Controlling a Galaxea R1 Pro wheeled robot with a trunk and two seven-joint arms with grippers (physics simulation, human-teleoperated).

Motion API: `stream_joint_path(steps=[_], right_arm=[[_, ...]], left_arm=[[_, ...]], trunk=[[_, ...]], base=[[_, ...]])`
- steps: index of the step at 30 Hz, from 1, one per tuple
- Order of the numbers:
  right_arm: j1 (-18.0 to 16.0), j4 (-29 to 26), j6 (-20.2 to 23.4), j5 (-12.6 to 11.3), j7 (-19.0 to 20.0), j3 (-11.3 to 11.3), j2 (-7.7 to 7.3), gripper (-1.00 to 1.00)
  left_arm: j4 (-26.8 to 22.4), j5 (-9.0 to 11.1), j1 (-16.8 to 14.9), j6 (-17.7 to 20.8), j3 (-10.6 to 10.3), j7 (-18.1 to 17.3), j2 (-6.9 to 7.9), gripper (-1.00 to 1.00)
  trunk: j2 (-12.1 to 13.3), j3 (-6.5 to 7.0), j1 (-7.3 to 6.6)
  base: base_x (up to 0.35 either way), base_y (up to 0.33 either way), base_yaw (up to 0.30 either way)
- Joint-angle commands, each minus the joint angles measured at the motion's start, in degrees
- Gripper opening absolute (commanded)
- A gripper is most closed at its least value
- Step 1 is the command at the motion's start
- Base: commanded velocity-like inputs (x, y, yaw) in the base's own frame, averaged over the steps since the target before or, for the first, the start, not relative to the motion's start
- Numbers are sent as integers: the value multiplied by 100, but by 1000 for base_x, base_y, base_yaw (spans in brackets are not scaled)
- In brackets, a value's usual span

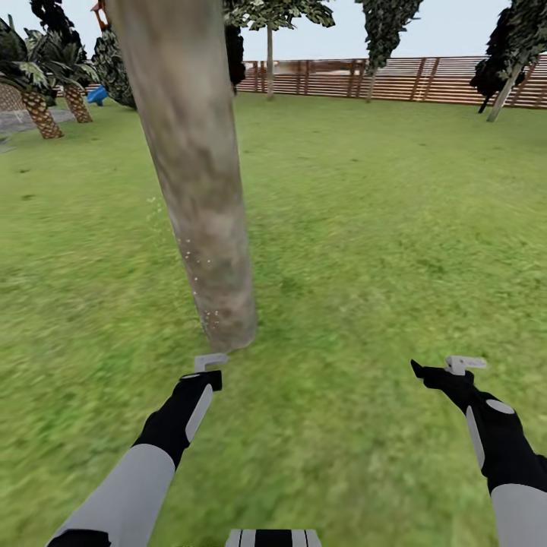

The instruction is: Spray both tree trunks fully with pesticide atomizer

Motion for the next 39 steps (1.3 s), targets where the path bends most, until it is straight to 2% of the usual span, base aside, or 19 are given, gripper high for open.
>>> stream_joint_path(steps=[1,5,15,29,37,39], right_arm=[[0,0,0,0,-3,0,0,100],[0,0,0,0,1,0,0,100],[0,-25,0,0,-4,0,0,100],[0,-17,0,0,-4,0,0,100],[0,-4,-5,8,-13,-4,0,100],[0,-2,-1,10,-13,-1,0,100]], left_arm=[[0,-3,3,0,0,1,-1,-100],[0,-3,3,0,0,1,-1,-100],[0,-2,0,0,0,1,7,-100],[1,6,6,-8,0,1,8,-100],[-79,14,11,33,-12,-38,5,-100],[-104,19,-71,169,-152,-36,-31,-100]], trunk=[[0,0,0],[0,0,0],[0,-1,0],[0,-49,0],[0,-54,0],[0,-54,0]], base=[[8,-273,274],[2,-274,212],[0,-274,13],[30,-273,222],[0,-36,34],[0,0,0]])
